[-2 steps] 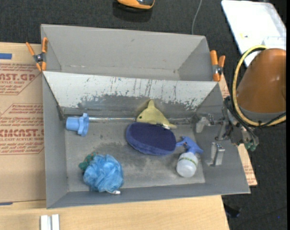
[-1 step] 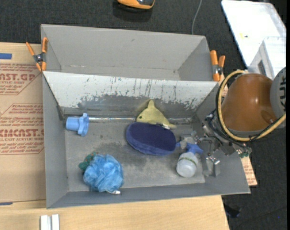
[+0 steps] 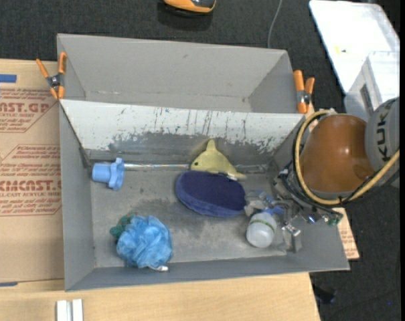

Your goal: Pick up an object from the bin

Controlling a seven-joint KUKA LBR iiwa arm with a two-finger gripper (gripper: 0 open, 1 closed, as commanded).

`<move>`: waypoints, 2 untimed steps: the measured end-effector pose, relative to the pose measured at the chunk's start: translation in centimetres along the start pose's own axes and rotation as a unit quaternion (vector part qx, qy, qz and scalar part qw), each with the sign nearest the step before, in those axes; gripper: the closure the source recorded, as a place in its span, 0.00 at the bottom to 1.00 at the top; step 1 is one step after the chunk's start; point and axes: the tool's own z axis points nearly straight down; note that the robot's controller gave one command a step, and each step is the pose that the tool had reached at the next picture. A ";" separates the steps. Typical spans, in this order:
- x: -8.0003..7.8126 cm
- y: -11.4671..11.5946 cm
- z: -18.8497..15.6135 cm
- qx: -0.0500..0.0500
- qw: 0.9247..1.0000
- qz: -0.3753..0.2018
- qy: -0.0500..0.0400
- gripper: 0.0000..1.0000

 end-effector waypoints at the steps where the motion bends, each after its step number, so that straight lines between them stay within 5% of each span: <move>1: -0.1 1.4 -1.8 0.001 0.977 -0.213 -0.001 0.00; 2: 0.5 0.6 2.5 -0.002 0.955 -0.297 0.000 0.00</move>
Offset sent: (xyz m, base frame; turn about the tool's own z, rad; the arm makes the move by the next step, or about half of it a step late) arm -0.0067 0.0010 -0.0217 -0.6032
